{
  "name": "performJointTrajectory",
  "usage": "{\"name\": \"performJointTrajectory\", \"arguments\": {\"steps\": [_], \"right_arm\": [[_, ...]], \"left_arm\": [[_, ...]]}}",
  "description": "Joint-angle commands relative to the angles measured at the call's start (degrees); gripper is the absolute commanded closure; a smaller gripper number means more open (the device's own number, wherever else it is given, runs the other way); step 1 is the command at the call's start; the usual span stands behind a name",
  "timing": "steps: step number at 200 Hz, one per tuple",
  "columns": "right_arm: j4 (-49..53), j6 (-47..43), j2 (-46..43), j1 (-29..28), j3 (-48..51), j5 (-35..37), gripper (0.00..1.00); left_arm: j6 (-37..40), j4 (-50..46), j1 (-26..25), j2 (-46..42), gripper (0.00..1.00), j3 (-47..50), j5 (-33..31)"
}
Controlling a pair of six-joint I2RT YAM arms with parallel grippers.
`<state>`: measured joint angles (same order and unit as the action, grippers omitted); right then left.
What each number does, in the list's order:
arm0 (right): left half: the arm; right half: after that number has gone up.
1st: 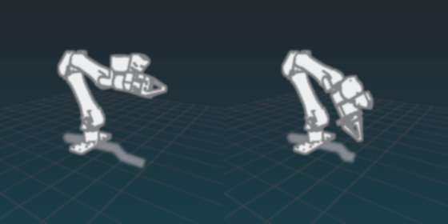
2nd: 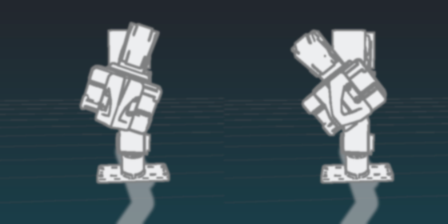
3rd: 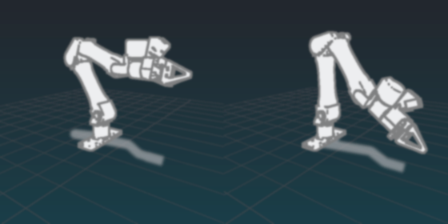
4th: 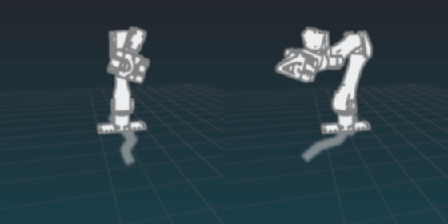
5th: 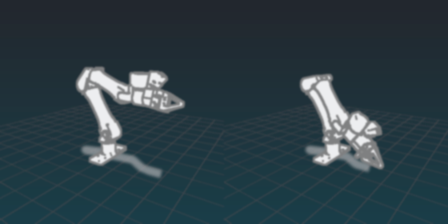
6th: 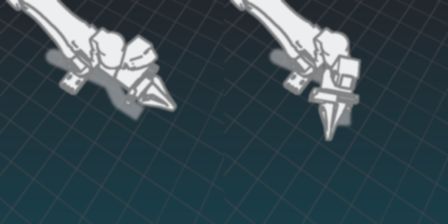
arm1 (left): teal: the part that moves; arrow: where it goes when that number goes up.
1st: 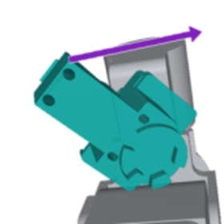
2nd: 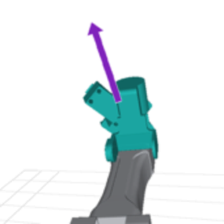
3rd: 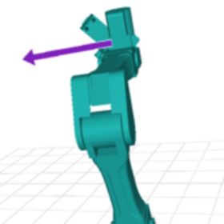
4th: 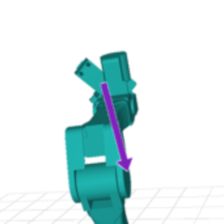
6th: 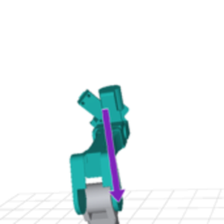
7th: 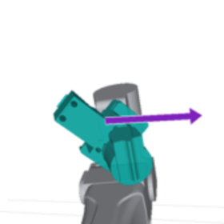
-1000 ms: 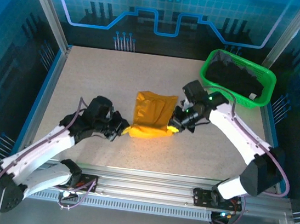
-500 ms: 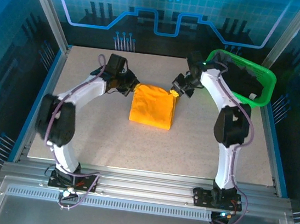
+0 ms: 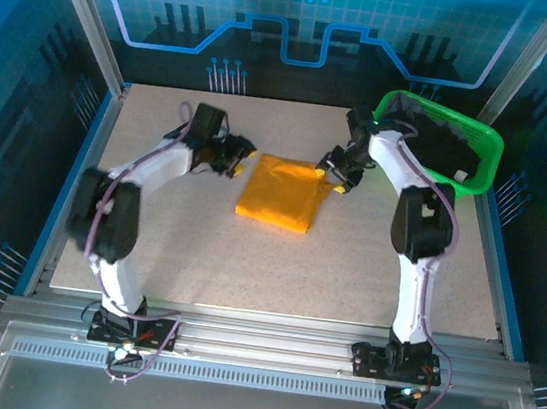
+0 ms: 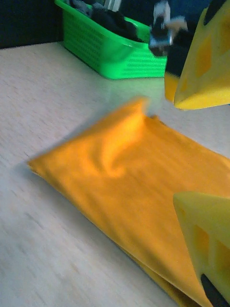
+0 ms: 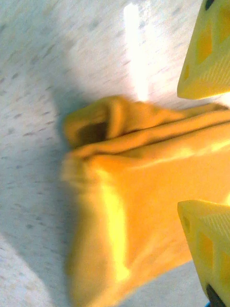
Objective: Fold and stack the t-shirts
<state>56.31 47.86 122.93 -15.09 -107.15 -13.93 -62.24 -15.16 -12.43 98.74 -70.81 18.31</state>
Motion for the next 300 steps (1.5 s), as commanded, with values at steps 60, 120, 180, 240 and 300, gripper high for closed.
{"name": "performJointTrajectory", "arguments": {"steps": [60, 120, 180, 240, 300], "right_arm": [[-20.21, -2.91, -24.98, -2.31, 37.12, -9.47, 0.37], [-20.46, -2.70, -24.69, -1.16, 34.73, -9.89, 0.38], [-19.19, -2.83, -32.64, 2.21, 39.21, -12.86, 0.38], [-15.72, -2.59, -40.71, 4.48, 42.54, -15.53, 0.39], [-11.22, -3.83, -43.07, 6.10, 39.08, -16.08, 0.39]], "left_arm": [[-11.58, 7.25, -3.45, -20.14, 0.39, 28.32, 3.38], [-37.44, 23.48, -21.39, -7.85, 0.29, 24.79, -12.81], [-46.44, 33.46, -26.95, 7.88, 0.27, 17.03, -22.40], [-50.38, 41.47, -26.56, 17.65, 0.84, 13.84, -24.36], [-38.47, 39.40, -8.90, 13.14, 1.00, 16.46, -20.71]]}}
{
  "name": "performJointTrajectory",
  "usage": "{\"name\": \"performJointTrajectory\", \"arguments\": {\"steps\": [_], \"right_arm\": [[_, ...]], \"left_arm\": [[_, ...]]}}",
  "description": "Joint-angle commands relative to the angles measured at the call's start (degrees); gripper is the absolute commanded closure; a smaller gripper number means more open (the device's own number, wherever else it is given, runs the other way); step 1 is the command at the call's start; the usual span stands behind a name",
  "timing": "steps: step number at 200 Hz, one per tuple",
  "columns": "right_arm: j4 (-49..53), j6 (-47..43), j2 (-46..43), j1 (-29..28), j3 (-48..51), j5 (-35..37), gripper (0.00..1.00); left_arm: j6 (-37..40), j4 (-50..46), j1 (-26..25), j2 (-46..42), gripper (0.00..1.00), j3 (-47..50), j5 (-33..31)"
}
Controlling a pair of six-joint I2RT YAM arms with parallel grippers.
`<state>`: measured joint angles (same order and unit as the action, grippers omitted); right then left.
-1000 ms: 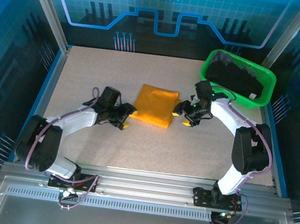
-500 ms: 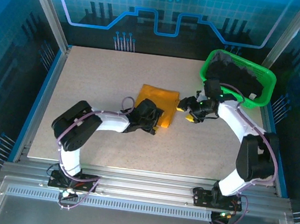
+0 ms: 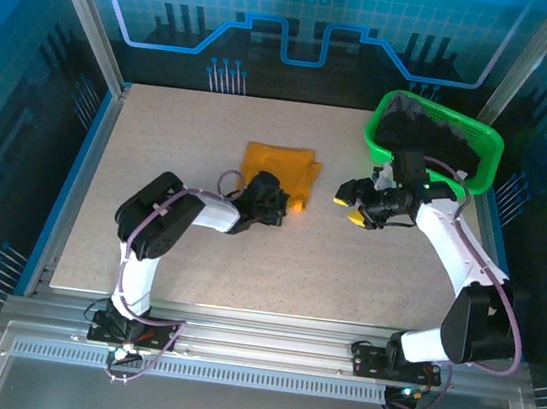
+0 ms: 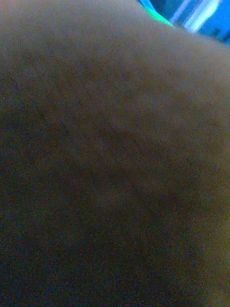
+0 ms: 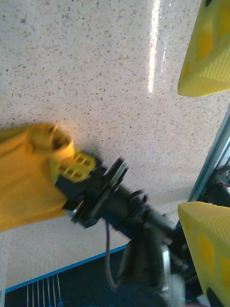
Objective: Fold and stack the t-shirts
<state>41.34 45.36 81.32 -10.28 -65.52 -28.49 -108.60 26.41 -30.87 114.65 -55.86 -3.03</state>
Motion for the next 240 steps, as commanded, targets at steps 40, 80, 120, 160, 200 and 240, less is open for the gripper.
{"name": "performJointTrajectory", "arguments": {"steps": [40, 80, 120, 160, 200, 240], "right_arm": [[3.21, -1.66, -1.86, 1.44, -2.01, -2.49, 0.40], [1.77, -1.65, -0.82, 1.26, -1.70, -3.24, 0.40], [3.05, -1.96, 1.56, 0.19, -4.03, -1.92, 0.40], [1.55, -2.05, 3.99, -0.99, -6.58, -1.57, 0.40], [-6.58, -2.50, 0.17, -2.11, -7.39, 1.13, 0.39], [-13.50, -1.24, -4.28, -2.38, -8.67, 4.05, 0.00]], "left_arm": [[24.93, -1.26, 28.75, 1.36, 1.00, -4.54, 17.24], [48.28, -19.38, 42.15, 12.03, 1.00, -25.40, 32.76], [61.38, -35.80, 47.44, 18.63, 1.00, -39.99, 33.82], [60.65, -33.79, 49.06, 17.98, 1.00, -37.89, 33.47], [62.34, -34.70, 47.14, 8.89, 0.39, -33.75, 27.77], [58.72, -38.00, 41.05, -12.30, 0.01, -21.57, 17.41]]}}
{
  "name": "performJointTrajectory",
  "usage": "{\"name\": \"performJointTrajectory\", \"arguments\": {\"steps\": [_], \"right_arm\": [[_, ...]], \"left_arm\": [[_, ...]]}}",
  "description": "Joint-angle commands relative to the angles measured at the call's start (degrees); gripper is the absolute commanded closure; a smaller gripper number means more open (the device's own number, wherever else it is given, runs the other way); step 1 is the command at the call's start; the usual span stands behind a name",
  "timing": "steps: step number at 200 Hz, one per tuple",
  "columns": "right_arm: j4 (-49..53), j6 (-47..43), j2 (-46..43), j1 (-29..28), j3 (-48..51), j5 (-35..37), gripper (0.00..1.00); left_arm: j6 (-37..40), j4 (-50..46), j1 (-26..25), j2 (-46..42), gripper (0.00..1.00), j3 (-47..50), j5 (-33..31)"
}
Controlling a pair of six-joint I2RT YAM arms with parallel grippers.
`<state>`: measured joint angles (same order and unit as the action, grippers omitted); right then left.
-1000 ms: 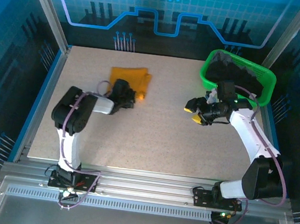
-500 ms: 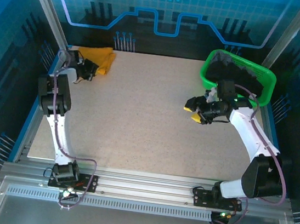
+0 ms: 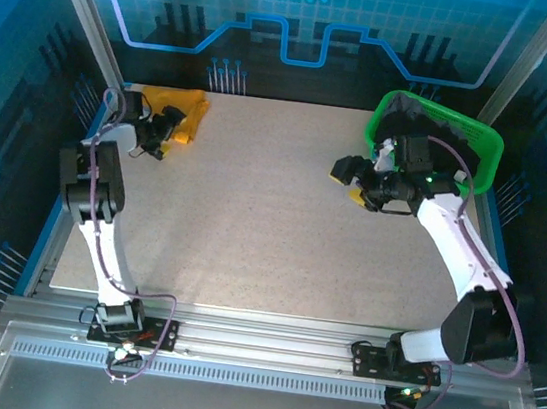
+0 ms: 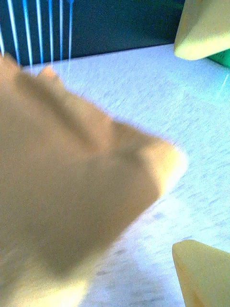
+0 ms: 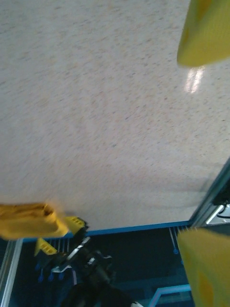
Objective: Fold and stack the t-shirts
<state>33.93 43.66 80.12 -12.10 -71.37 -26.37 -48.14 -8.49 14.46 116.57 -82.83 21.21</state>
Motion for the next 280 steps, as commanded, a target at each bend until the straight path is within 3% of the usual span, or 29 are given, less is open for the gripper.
{"name": "performJointTrajectory", "arguments": {"steps": [1, 37, 78, 102, 124, 140, 165, 194, 225, 280], "right_arm": [[-6.13, 0.55, -3.10, -0.52, -2.90, 1.93, 0.00], [-5.95, 0.66, -5.42, 0.96, -4.48, 4.05, 0.00], [1.59, -6.64, -11.38, 1.64, -5.06, 14.50, 0.00], [2.31, -9.10, -15.94, 2.57, -0.41, 23.88, 0.00], [-1.37, -11.41, -19.51, 3.28, 7.57, 31.25, 0.00], [-10.88, -16.71, -22.55, 2.14, 17.93, 37.88, 0.00], [-22.70, -24.16, -25.72, -0.40, 32.61, 49.97, 0.00], [-28.25, -27.29, -23.63, 1.12, 41.54, 57.94, 0.00], [-38.27, -32.64, -17.02, 5.09, 45.62, 52.87, 0.00], [-65.57, -35.93, -3.19, 11.91, 45.60, 38.84, 0.00]], "left_arm": [[-1.89, -3.06, -4.54, -14.68, 0.01, 5.80, -7.03], [-2.76, -3.33, -14.67, -34.20, 0.01, 18.90, -20.09], [-4.43, -22.36, -23.01, -50.44, 0.01, 22.95, -44.14], [4.18, -25.77, -23.95, -60.47, 0.01, 29.21, -52.28], [16.81, -22.25, -23.95, -69.79, 0.01, 39.32, -57.32], [26.14, -17.11, -23.95, -74.20, 0.01, 46.88, -55.89], [32.68, -3.97, -23.86, -78.65, 0.01, 58.67, -50.14], [36.62, 15.72, -23.16, -71.43, 0.01, 66.36, -49.27], [37.83, 27.18, -19.13, -53.88, 0.01, 63.49, -43.20], [40.62, 56.88, -11.68, -34.96, 0.01, 62.97, -34.93]]}}
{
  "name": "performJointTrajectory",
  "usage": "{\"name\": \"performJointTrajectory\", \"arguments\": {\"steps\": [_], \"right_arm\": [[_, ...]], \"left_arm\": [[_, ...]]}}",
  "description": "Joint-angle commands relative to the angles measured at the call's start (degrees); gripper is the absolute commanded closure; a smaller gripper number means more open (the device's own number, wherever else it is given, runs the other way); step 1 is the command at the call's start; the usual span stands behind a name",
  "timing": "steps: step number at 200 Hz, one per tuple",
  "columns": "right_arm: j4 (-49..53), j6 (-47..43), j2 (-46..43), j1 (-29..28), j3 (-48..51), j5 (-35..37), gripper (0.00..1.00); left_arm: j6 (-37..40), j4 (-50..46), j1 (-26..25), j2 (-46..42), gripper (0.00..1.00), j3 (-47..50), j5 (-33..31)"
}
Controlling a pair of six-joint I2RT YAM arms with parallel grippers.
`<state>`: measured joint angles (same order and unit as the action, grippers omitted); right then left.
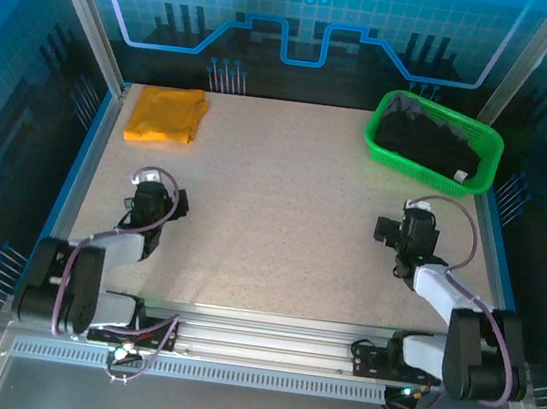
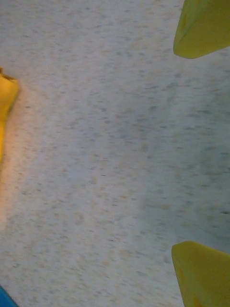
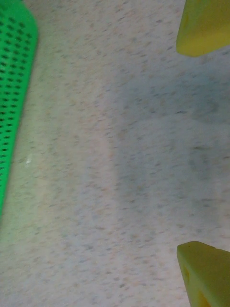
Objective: Fold and stack the t-shirts
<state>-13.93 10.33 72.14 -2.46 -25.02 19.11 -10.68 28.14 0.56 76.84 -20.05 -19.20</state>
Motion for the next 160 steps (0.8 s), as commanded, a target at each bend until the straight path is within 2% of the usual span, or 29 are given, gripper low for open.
{"name": "performJointTrajectory", "arguments": {"steps": [1, 16, 24, 32, 46, 55, 65, 70, 79, 160], "right_arm": [[-18.06, -2.55, 5.08, 2.32, -0.79, -6.81, 0.00], [-20.57, -3.28, 8.99, 2.56, -2.00, -8.60, 0.00], [-19.57, -4.42, 9.25, 1.86, -2.44, -9.79, 0.00], [-22.65, -6.22, 9.72, 0.86, -1.25, -10.69, 0.00], [-31.31, -7.63, 11.86, -0.25, 2.57, -10.79, 0.00], [-39.66, -8.22, 14.52, -0.49, 5.02, -10.18, 0.00], [-31.65, -7.36, 12.77, -0.78, 2.61, -8.93, 0.00], [-32.58, -7.93, 13.87, -1.26, 2.00, -7.92, 0.00], [-30.38, -8.85, 13.84, -3.03, 1.05, -5.40, 0.00], [-31.26, -8.85, 13.99, -2.89, 1.33, -6.02, 0.00]], "left_arm": [[3.27, 21.02, 2.28, 5.01, 0.01, 0.46, 5.62], [5.24, 28.87, 1.27, 5.49, 0.01, 4.90, 8.21], [6.01, 39.80, 0.91, 9.87, 0.01, 8.34, 9.04], [6.94, 52.20, 0.60, 15.96, 0.01, 10.34, 8.94], [5.49, 37.16, 0.63, 10.14, 0.01, 6.48, 7.71], [6.55, 34.29, 0.55, 11.59, 0.01, 3.49, 8.10], [7.70, 28.38, 0.07, 11.89, 0.01, 0.26, 10.16], [7.69, 25.07, -0.20, 11.36, 0.01, -0.95, 9.85], [8.13, 27.38, -0.28, 12.17, 0.01, -0.42, 9.73], [8.06, 26.88, -0.29, 11.93, 0.01, -0.51, 9.71]]}}
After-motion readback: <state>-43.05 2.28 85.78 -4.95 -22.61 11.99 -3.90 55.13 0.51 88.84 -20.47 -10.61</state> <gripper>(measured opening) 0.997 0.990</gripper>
